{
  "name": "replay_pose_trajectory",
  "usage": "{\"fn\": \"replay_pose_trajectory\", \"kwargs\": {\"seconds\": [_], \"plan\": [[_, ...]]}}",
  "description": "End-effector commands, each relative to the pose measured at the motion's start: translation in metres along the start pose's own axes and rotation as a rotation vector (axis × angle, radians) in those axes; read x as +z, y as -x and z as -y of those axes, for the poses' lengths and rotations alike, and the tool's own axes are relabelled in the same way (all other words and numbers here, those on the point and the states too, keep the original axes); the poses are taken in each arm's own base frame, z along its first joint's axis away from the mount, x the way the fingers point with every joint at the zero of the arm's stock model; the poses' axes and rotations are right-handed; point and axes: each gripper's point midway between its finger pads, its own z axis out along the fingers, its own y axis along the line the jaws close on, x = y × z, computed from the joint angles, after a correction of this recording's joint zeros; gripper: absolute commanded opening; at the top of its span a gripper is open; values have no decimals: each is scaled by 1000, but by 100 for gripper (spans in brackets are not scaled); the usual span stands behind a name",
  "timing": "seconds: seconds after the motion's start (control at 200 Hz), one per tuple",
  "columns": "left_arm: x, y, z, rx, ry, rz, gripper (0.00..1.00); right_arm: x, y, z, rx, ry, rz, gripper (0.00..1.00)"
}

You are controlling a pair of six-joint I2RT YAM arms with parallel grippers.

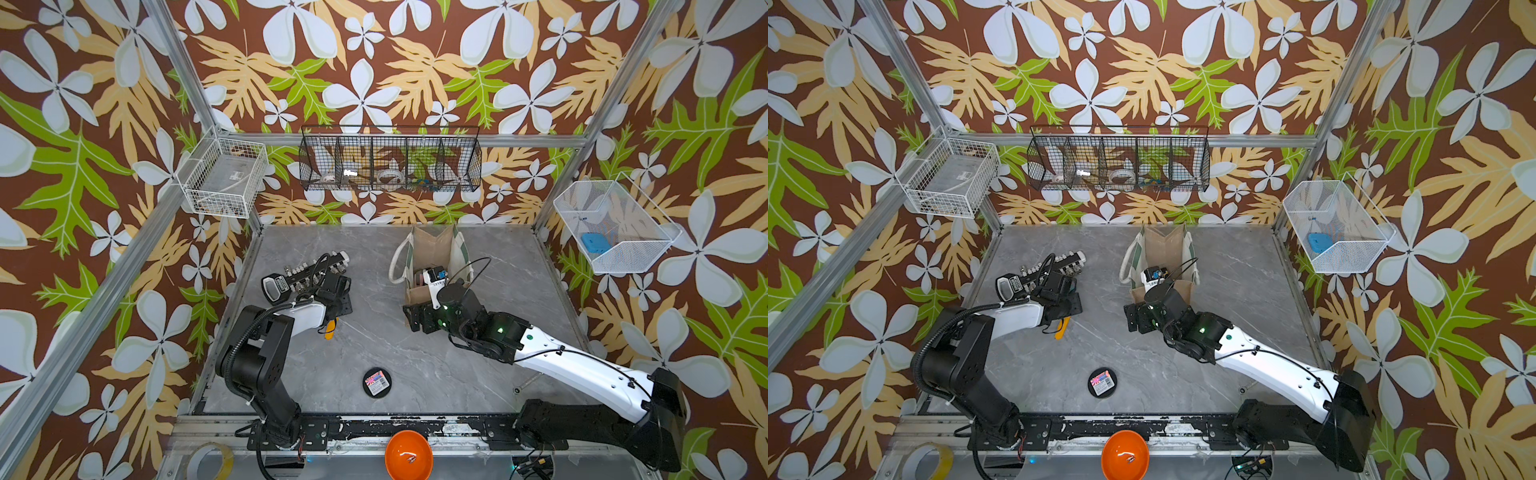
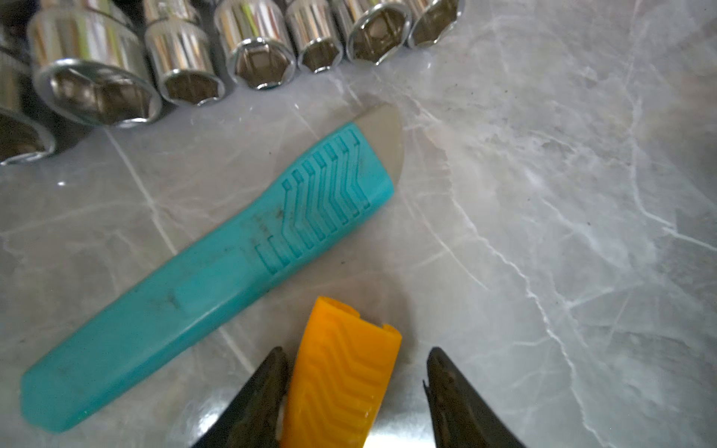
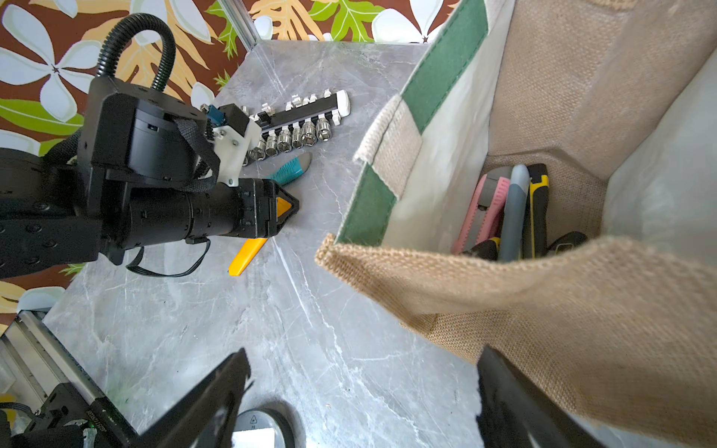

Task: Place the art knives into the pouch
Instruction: Pick up the utility knife at the center of the board.

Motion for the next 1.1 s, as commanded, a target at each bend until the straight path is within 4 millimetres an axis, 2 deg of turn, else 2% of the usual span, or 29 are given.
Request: {"fn": "replay_pose_trajectory", "kwargs": {"seconds": [0.0, 0.09, 0.2, 0.546, 0.706, 0.896, 1.097], "plan": [[4, -10, -6, 25, 34, -55, 48, -2, 7, 0, -7, -6, 27, 92], [5, -15, -9, 32, 43, -68, 39, -3, 7, 2, -6, -12, 31, 92], [5, -22, -12, 30, 43, -82, 34, -6, 8, 4, 1, -20, 38, 92], [-6, -23, -7, 29, 0, -75, 31, -10, -1, 5, 42, 8, 40, 92], [-18, -24, -3, 62, -9, -46, 31, -11, 2, 4, 53, 15, 50, 92], [-23, -29, -1, 75, -10, -54, 31, -13, 8, 2, 43, 14, 61, 92], [-32, -27, 12, 76, -51, -44, 30, -15, 8, 7, 11, -9, 67, 92]]}}
